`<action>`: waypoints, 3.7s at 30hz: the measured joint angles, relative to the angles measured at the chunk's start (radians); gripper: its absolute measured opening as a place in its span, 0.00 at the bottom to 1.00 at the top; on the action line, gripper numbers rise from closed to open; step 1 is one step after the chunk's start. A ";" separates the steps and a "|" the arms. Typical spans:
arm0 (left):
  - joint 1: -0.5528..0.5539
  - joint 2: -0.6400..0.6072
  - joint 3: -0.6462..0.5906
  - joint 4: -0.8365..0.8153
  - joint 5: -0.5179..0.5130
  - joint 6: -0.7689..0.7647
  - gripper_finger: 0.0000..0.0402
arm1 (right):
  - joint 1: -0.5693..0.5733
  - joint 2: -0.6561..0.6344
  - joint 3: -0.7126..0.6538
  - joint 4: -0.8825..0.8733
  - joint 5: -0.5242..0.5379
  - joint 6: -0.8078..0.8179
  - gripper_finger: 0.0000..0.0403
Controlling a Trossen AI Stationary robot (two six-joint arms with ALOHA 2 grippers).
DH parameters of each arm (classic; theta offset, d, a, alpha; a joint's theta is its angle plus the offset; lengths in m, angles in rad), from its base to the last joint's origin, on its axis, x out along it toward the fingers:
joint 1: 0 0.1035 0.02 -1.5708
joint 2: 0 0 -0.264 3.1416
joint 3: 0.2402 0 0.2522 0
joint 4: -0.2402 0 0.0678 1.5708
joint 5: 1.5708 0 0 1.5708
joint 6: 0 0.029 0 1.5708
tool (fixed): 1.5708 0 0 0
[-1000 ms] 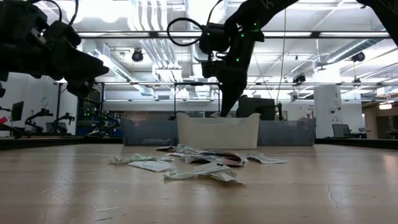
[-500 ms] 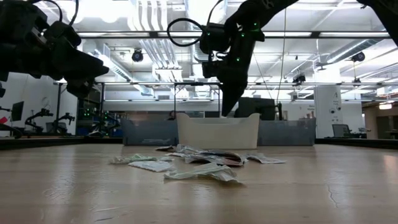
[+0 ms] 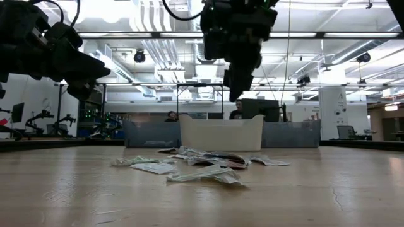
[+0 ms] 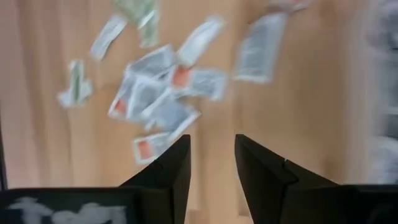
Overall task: Pick & Place First Aid Supplies
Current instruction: Put the orange ointment pack into the right black bin
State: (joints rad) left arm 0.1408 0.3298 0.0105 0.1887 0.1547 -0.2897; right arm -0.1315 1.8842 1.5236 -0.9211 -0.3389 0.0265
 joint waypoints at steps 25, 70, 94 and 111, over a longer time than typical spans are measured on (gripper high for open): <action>0.000 0.000 0.000 -0.012 0.000 0.052 0.23 | 0.243 0.000 -0.136 0.091 0.186 0.257 0.37; 0.000 0.000 0.000 -0.012 0.000 0.069 0.23 | 0.246 0.022 -0.222 0.206 0.190 0.153 0.39; 0.000 0.000 0.000 -0.018 0.000 0.070 0.23 | 0.260 0.148 -0.219 0.191 0.304 0.202 0.14; 0.000 0.000 0.000 -0.021 0.000 0.070 0.23 | 0.254 0.018 -0.135 -0.103 0.143 -0.030 0.02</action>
State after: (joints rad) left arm 0.1410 0.3302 0.0105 0.1675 0.1551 -0.2199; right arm 0.1223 1.9024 1.3888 -1.0242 -0.1956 -0.0039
